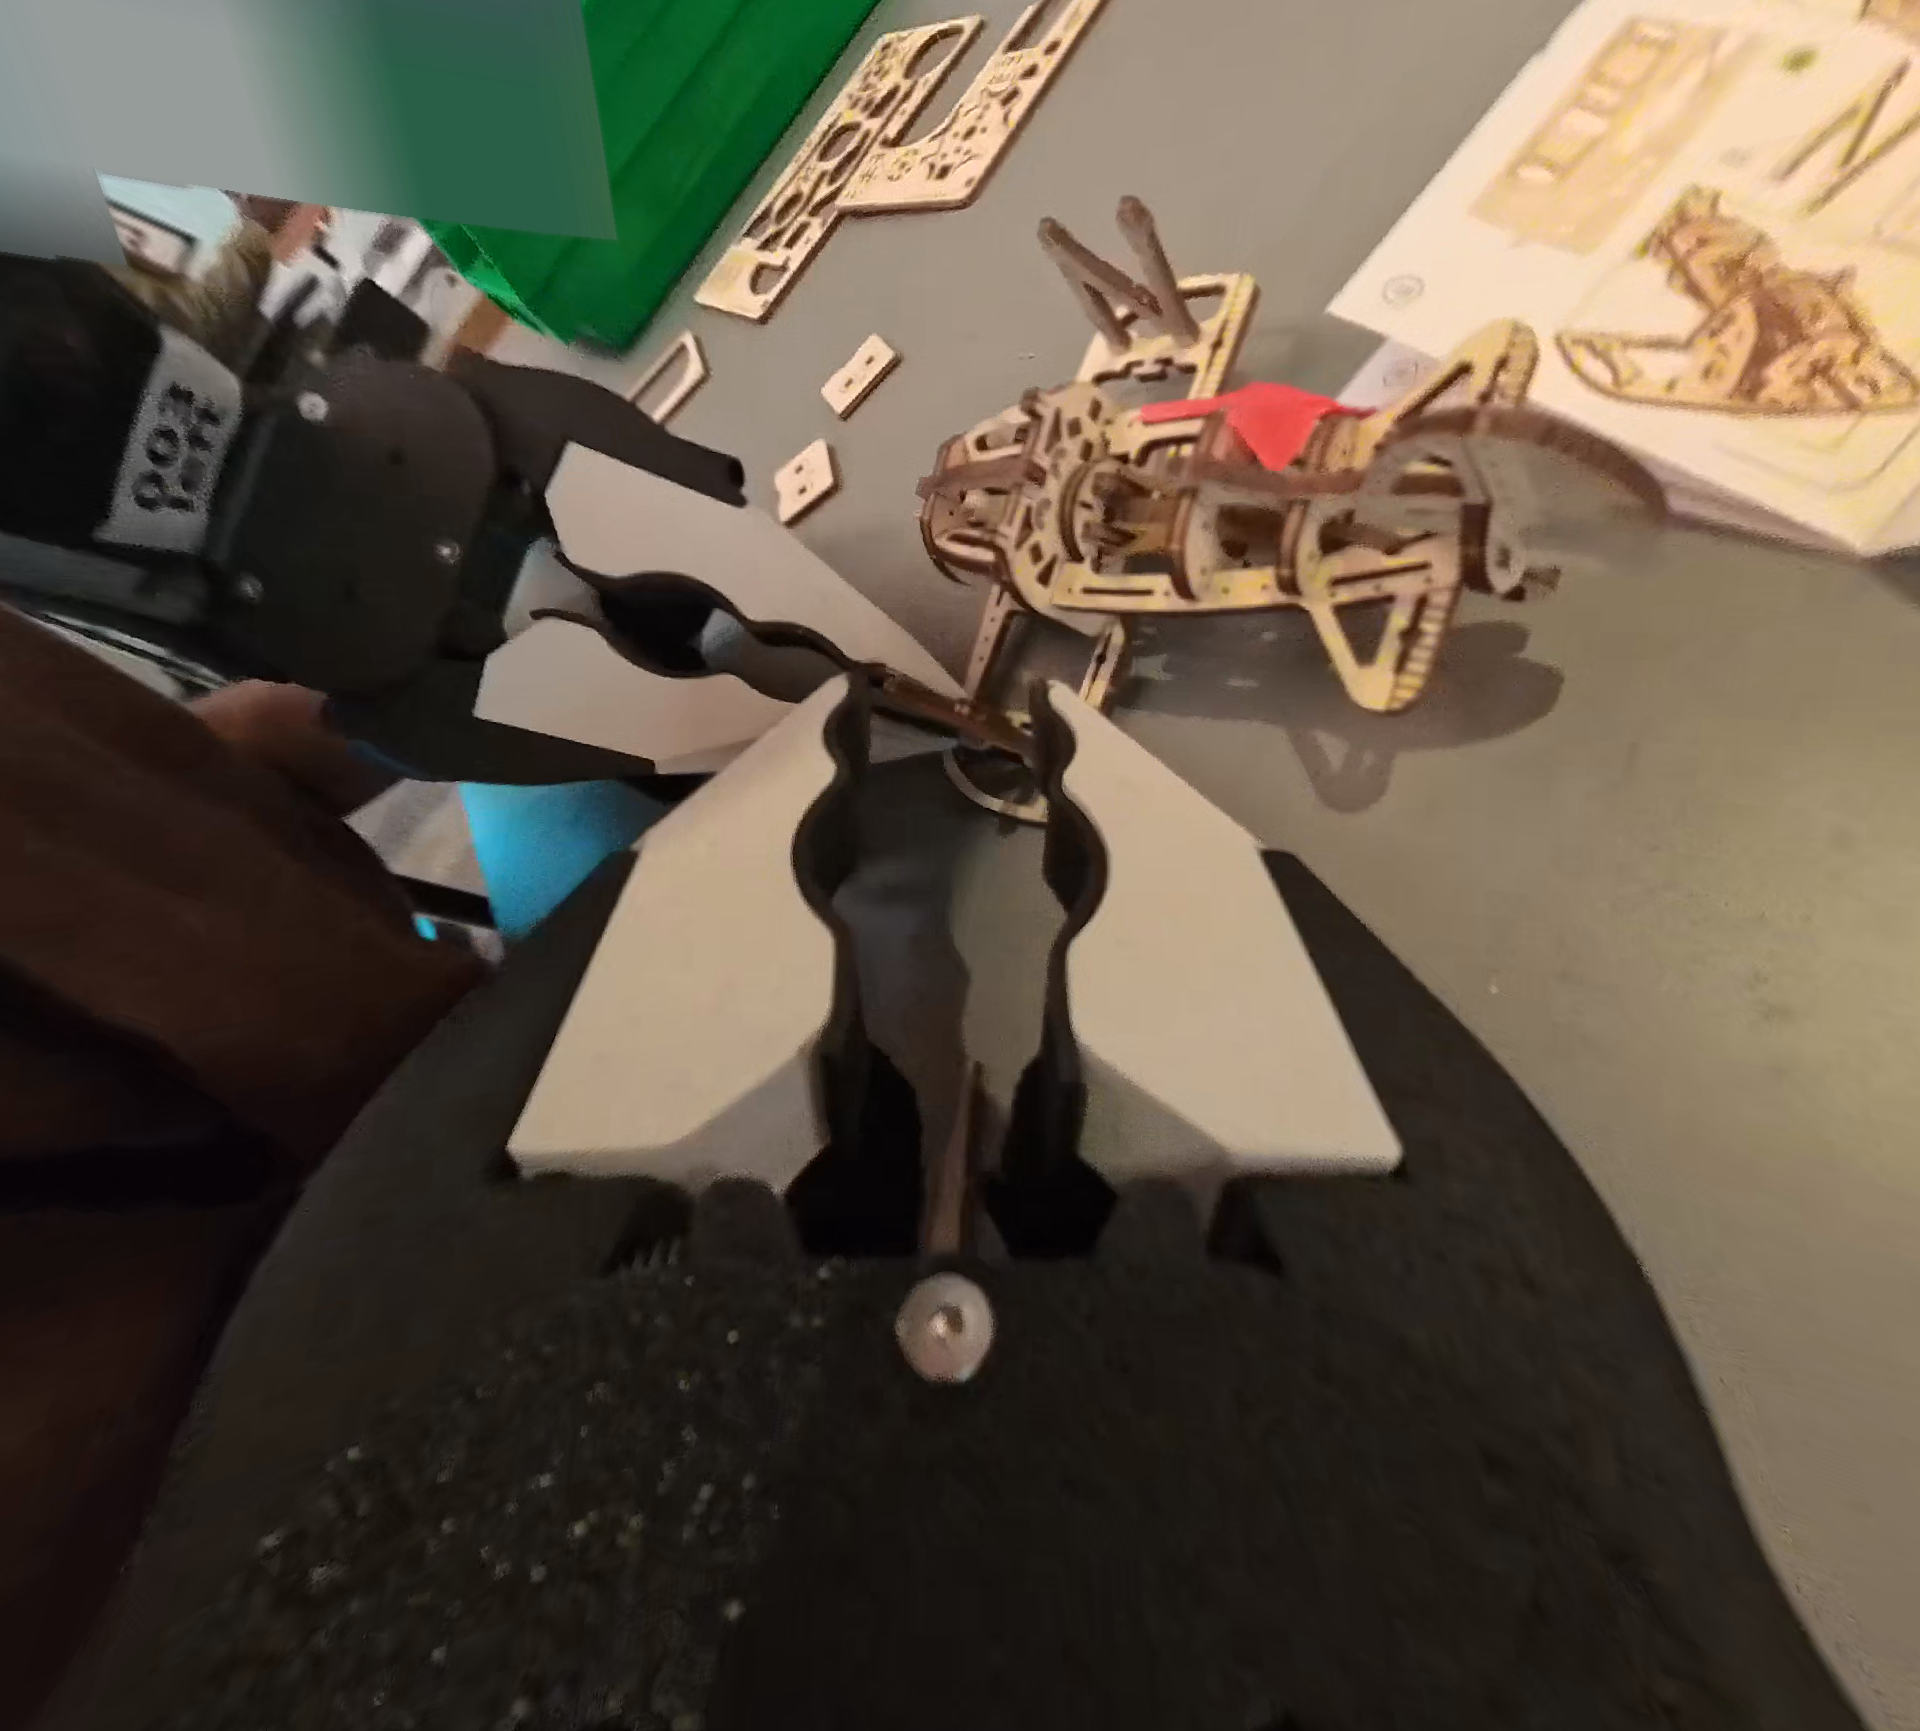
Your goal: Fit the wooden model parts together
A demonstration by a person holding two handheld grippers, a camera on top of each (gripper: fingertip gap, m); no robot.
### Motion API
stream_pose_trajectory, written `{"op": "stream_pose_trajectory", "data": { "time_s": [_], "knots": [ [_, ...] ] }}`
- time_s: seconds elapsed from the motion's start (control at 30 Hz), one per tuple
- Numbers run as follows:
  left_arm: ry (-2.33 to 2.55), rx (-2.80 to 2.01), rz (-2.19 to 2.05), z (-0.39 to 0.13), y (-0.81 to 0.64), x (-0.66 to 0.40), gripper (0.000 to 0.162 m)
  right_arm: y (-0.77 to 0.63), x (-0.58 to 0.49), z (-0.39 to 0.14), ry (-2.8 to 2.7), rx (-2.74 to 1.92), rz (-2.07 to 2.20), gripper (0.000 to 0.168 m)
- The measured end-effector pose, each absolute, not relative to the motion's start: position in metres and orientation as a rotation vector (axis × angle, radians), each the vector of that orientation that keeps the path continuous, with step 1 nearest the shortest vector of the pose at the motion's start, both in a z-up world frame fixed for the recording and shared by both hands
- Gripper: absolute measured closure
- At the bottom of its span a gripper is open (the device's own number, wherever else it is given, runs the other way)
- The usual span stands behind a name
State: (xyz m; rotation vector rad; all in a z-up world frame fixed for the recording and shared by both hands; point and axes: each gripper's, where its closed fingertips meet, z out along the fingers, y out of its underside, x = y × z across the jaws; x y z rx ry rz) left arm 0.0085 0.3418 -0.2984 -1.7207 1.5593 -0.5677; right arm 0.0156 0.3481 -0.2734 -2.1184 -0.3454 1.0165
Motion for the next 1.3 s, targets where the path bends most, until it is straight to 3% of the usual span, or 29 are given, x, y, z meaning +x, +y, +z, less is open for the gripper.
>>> {"op": "stream_pose_trajectory", "data": {
  "time_s": [0.13,0.37,0.5,0.63,0.73,0.87,1.0,1.1,1.23,1.3],
  "knots": [
    [1.549,-1.717,-0.604,-0.298,0.342,0.009,0.161,0.350,0.031,-0.257,-0.394,-2.007,0.872,0.168],
    [1.529,-1.710,-0.649,-0.298,0.342,0.010,0.161,0.348,0.015,-0.250,-0.615,-1.896,0.632,0.168],
    [1.535,-1.707,-0.648,-0.299,0.342,0.011,0.161,0.345,0.013,-0.265,-0.664,-1.972,0.601,0.168],
    [1.535,-1.708,-0.650,-0.299,0.342,0.010,0.160,0.346,0.014,-0.249,-0.626,-1.920,0.630,0.168],
    [1.539,-1.697,-0.632,-0.299,0.342,0.010,0.160,0.346,0.014,-0.273,-0.686,-2.015,0.561,0.168],
    [1.541,-1.696,-0.629,-0.299,0.342,0.010,0.160,0.345,0.011,-0.241,-0.649,-1.887,0.624,0.168],
    [1.541,-1.698,-0.630,-0.300,0.341,0.010,0.160,0.345,0.010,-0.267,-0.653,-1.990,0.628,0.168],
    [1.541,-1.697,-0.623,-0.300,0.341,0.010,0.160,0.346,0.012,-0.243,-0.643,-1.882,0.607,0.168],
    [1.539,-1.704,-0.628,-0.300,0.342,0.010,0.160,0.344,0.009,-0.267,-0.686,-1.972,0.589,0.168],
    [1.539,-1.701,-0.624,-0.300,0.342,0.010,0.160,0.345,0.011,-0.251,-0.682,-1.898,0.562,0.168]
  ]
}}
